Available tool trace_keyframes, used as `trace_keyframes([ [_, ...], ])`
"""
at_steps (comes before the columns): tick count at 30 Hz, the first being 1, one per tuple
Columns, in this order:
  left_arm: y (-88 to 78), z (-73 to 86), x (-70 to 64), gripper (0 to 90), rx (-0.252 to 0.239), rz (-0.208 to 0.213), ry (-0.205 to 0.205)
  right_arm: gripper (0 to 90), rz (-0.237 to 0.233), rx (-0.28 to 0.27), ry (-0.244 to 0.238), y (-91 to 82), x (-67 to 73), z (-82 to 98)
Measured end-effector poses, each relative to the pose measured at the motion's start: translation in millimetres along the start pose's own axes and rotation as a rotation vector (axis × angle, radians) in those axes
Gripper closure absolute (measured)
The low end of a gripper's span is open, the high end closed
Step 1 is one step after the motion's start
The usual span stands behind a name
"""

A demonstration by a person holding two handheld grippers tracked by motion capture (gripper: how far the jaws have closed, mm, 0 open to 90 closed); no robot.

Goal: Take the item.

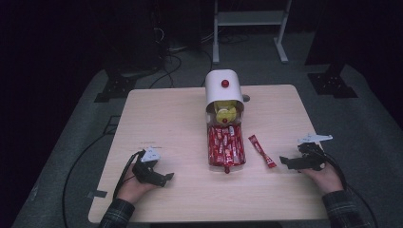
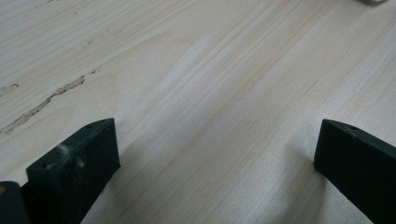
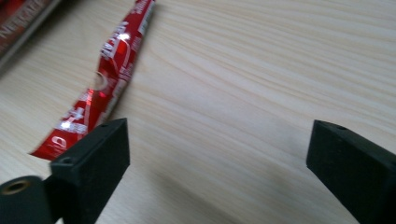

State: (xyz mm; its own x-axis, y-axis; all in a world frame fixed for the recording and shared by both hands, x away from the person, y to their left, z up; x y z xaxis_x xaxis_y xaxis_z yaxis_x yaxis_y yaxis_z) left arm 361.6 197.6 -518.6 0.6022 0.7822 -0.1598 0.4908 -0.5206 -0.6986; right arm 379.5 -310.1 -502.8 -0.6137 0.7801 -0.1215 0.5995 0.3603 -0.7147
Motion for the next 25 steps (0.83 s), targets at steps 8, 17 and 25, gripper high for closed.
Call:
trace_keyframes([
  [8, 0.0, 0.0, 0.0, 0.0, 0.0, -0.001, 0.0, 1.7, 0.049, 0.022, -0.014, 6.6, -9.7, 18.1],
  [17, 0.0, 0.0, 0.0, 0.0, 0.0, -0.001, 0.001, 1.5, 0.063, -0.012, 0.001, 6.9, -14.7, 24.4],
  [25, 0.0, 0.0, 0.0, 0.0, 0.0, -0.001, 0.0, 1.5, 0.061, 0.003, 0.005, 6.6, -13.8, 23.7],
])
Point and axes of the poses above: each handheld gripper's, and its own axes: y roughly forward along the jaws, z roughly out of its underside, x roughly to its left, the point moved 5 cm from there along y, roughly forward along the jaws, and after that the axes turned 14 degrees about -y, right-handed, at the moved point
